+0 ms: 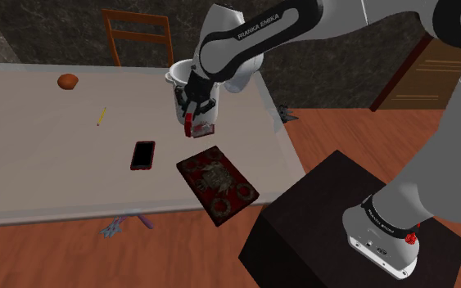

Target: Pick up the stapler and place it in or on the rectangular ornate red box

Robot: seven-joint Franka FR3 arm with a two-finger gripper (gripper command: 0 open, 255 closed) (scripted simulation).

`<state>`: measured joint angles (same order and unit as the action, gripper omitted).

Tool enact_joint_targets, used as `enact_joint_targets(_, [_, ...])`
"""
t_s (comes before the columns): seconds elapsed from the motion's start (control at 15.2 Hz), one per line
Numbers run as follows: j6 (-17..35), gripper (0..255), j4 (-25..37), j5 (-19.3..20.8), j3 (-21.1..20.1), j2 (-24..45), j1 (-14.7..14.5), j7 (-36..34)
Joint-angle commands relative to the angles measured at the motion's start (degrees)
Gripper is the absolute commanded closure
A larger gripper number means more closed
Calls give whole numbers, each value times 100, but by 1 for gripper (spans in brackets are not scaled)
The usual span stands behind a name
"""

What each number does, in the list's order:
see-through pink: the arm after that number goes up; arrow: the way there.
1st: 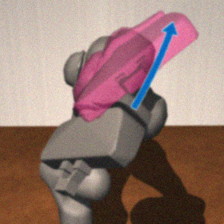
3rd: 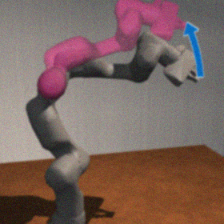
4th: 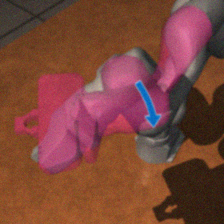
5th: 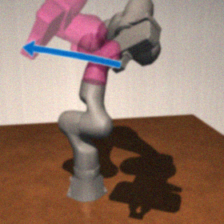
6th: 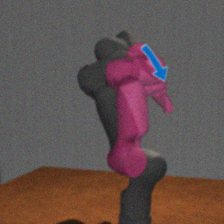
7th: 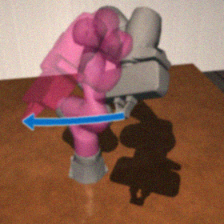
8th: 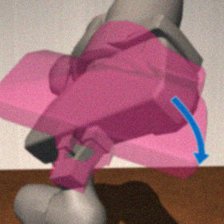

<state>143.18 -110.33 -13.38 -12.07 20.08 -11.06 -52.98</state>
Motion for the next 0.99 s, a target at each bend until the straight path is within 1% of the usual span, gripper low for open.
enact_joint_targets(0.0, [127, 255, -493, -89, -66, -384, -27, -35])
enact_joint_targets(0.33, [339, 255, -1655, -373, -256, -1389, -122, -134])
enact_joint_targets(0.66, [390, 255, -2689, -719, -459, -2440, -303, -280])
enact_joint_targets(0.92, [713, 255, -2791, -774, -476, -2214, -322, -195])
